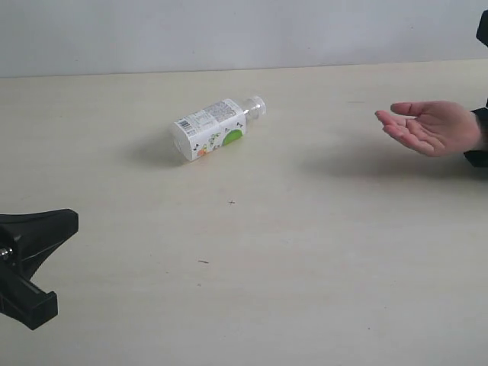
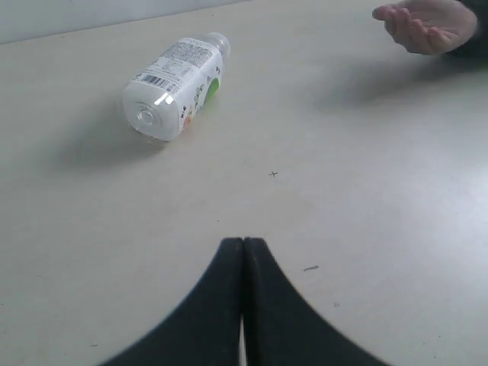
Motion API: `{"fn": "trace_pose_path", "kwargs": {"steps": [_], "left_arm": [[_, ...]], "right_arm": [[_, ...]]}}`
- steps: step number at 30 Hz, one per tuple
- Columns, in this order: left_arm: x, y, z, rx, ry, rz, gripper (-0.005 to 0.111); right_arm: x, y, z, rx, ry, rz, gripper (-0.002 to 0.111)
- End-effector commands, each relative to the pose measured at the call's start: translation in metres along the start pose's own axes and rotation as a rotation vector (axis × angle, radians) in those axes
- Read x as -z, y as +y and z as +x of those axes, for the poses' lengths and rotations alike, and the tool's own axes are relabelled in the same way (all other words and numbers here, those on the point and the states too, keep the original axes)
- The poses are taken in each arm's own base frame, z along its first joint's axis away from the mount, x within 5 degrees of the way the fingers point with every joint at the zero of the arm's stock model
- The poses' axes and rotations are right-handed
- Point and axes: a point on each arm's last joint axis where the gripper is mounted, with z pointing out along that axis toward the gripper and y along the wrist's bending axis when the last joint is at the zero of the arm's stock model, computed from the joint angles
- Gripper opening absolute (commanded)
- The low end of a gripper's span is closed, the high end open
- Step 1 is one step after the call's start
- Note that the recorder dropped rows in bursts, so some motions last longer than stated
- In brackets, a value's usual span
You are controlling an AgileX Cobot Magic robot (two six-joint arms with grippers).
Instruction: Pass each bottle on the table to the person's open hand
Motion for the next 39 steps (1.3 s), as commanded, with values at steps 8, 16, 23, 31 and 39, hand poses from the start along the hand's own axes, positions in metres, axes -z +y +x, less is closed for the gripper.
{"fn": "trace_pose_path", "kwargs": {"steps": [8, 16, 23, 31, 39], "left_arm": [[0.002, -0.002, -0.010, 0.004, -0.110, 0.027, 0.000], [0.000, -0.003, -0.060, 0.072, -0.336, 0.024, 0.000], [-0.028, 0.013, -0.164, -0.021, -0.242, -0.113, 0.000], [-0.085, 0.078, -0.221, -0.022, 0.113, -0.326, 0.000], [-0.166, 0.096, -0.214, -0.088, 0.585, -0.185, 0.000]], "right_arm": [[0.001, 0.001, 0.001, -0.003, 0.000, -0.008, 0.000], [0.001, 0.001, 0.001, -0.003, 0.000, -0.008, 0.000], [0.001, 0.001, 0.001, -0.006, -0.001, -0.008, 0.000], [0.001, 0.001, 0.001, -0.006, -0.001, -0.008, 0.000], [0.001, 0.001, 0.001, -0.006, -0.001, -0.008, 0.000]]}}
